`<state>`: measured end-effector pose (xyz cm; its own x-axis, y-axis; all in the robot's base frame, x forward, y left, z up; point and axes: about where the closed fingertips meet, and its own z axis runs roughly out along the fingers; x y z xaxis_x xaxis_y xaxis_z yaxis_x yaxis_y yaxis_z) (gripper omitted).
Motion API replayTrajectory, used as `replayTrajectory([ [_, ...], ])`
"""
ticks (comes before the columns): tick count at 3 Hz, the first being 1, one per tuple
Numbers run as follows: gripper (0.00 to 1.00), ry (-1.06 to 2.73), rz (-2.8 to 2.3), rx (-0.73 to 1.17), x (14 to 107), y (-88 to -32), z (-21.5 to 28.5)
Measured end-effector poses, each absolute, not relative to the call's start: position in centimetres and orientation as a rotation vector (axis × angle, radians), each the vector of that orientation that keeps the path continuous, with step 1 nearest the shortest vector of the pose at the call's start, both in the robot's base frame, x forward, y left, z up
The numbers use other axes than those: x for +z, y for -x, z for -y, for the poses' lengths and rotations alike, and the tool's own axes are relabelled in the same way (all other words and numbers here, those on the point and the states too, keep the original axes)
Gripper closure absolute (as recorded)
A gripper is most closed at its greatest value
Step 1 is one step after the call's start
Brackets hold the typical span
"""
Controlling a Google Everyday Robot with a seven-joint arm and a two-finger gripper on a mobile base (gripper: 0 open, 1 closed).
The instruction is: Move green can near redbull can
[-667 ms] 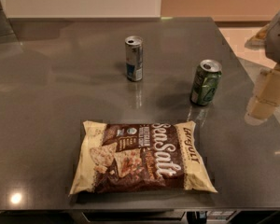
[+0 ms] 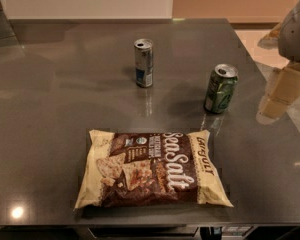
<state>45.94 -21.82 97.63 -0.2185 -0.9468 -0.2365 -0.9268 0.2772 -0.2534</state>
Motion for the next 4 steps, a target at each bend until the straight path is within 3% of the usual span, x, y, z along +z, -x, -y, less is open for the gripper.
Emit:
replayTrajectory([
  [2,0.00,1.618,-2.206,0.066,95.6,-52.1,22.0],
  [4,0.00,1.534,-2.217,0.234,93.0,-54.9,20.5],
])
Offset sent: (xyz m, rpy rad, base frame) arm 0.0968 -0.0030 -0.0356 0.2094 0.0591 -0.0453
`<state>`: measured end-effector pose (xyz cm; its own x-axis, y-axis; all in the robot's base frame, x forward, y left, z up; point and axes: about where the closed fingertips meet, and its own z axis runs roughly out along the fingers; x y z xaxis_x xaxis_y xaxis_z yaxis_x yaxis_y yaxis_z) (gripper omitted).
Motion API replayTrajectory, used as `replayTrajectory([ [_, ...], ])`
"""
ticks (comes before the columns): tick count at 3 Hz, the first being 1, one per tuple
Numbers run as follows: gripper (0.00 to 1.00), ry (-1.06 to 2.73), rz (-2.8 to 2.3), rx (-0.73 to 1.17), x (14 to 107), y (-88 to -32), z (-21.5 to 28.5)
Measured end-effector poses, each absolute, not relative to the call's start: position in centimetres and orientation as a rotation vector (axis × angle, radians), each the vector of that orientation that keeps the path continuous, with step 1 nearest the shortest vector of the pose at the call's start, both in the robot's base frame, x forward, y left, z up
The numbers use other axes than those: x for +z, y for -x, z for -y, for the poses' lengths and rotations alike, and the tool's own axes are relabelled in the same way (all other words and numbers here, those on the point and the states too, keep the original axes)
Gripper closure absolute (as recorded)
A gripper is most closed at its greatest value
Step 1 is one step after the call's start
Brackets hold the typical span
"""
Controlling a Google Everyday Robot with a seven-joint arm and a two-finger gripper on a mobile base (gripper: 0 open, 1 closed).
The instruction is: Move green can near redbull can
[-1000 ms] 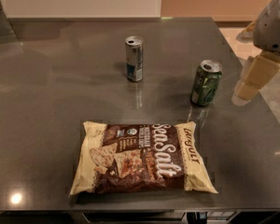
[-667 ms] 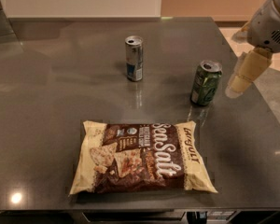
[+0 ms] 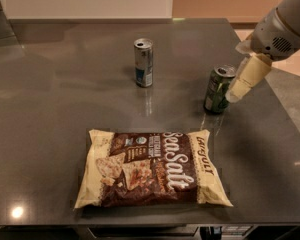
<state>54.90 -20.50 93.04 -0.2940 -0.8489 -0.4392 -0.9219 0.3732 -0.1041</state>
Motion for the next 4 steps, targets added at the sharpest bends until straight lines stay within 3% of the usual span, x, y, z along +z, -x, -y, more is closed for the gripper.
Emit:
replayTrajectory([
  [2,0.00,1.512,-2.197,0.288,90.4,-55.7,20.0],
  [4,0.40,1.500,-2.202,0.305,89.7,-56.4,20.2],
])
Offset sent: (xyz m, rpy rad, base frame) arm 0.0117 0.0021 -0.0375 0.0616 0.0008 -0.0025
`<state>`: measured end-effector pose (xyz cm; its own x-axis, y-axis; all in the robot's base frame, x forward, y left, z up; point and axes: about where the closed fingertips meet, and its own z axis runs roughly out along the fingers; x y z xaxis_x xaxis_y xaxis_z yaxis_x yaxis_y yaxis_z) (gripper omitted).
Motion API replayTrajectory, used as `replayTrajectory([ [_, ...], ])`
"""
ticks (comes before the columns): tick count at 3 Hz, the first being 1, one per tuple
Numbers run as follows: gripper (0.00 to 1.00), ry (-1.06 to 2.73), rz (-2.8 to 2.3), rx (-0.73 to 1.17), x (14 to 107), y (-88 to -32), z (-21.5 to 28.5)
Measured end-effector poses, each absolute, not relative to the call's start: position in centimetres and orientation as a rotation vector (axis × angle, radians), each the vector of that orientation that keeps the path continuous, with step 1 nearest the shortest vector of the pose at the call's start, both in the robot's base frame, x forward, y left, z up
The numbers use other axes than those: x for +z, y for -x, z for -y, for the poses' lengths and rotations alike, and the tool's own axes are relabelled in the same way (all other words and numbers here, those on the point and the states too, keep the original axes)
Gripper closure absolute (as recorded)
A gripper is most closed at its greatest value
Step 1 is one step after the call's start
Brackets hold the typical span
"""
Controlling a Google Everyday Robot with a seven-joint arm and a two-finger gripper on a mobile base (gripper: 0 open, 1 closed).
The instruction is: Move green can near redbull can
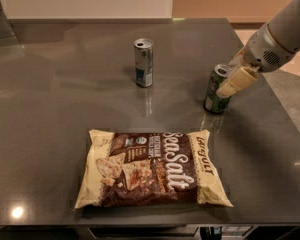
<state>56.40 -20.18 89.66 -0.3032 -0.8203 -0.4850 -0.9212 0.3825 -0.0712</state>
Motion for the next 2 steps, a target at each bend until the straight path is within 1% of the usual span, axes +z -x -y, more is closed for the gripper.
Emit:
replayTrajectory([
  [1,0.64,1.490,-2.200,0.324,90.2,-57.0,19.9],
  [2,0.87,1.493,-2.171,0.347,91.4,-57.9,18.2],
])
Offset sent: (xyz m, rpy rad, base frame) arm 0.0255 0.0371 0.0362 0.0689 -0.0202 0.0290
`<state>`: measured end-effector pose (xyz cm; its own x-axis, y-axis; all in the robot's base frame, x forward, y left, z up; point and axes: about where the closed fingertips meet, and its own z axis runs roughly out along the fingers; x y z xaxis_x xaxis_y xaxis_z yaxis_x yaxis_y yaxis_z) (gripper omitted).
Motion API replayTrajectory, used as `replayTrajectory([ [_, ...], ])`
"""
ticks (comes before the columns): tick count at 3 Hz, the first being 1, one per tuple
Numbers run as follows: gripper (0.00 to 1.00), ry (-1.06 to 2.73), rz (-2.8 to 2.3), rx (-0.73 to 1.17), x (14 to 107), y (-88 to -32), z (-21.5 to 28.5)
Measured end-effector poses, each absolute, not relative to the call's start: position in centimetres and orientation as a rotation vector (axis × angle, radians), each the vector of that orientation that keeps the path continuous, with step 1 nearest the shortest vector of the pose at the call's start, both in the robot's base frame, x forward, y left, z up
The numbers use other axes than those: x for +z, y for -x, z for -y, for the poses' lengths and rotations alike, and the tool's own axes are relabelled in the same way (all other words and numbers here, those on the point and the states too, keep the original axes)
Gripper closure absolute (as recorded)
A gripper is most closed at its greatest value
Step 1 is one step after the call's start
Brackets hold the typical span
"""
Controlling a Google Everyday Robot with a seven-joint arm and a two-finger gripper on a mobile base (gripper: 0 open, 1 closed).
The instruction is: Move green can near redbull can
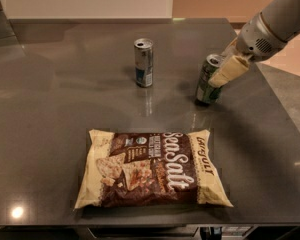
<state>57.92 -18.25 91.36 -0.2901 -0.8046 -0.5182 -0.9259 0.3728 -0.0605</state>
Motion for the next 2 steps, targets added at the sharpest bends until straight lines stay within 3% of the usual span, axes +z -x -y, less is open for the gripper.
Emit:
replayTrajectory([
  [1,1.00,1.507,-2.131,0.378,92.2,-59.3,15.3],
  [2,1.00,1.535,-2.097,0.398,92.2,-60.9,12.3],
])
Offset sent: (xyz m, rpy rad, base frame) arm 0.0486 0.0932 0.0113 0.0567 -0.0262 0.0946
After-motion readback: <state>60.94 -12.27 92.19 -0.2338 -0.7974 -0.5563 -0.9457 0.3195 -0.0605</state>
